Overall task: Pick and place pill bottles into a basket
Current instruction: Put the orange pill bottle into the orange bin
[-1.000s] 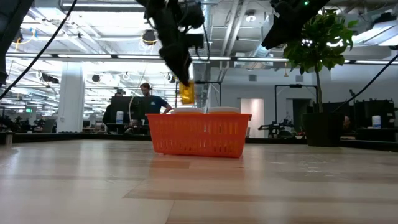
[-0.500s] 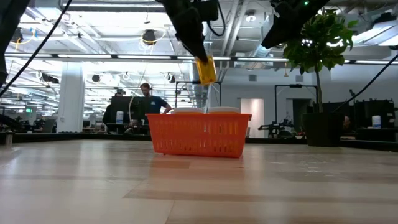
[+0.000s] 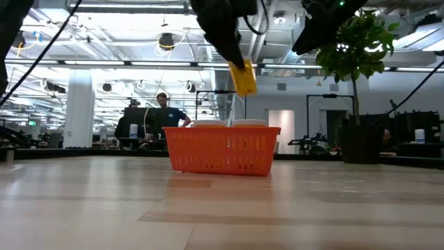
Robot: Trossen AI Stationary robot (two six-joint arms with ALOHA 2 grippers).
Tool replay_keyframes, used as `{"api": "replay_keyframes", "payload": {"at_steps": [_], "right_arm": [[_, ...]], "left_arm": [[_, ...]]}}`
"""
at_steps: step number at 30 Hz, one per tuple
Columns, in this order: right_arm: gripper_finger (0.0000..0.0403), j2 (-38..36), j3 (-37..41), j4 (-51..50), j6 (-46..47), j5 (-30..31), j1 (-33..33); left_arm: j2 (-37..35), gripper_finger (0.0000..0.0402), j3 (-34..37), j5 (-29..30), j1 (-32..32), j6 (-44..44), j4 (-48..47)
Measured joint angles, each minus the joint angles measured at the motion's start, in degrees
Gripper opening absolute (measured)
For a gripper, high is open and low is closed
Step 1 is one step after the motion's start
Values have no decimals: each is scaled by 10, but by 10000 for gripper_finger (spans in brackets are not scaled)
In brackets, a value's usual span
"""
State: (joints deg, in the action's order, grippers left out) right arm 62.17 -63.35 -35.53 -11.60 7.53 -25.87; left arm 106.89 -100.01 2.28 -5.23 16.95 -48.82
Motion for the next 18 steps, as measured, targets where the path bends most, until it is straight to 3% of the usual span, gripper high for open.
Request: {"api": "replay_keyframes", "payload": {"at_steps": [18], "right_arm": [[265, 0, 0, -10, 12, 0, 34]], "left_arm": [[38, 203, 6, -47, 20, 15, -20]]}}
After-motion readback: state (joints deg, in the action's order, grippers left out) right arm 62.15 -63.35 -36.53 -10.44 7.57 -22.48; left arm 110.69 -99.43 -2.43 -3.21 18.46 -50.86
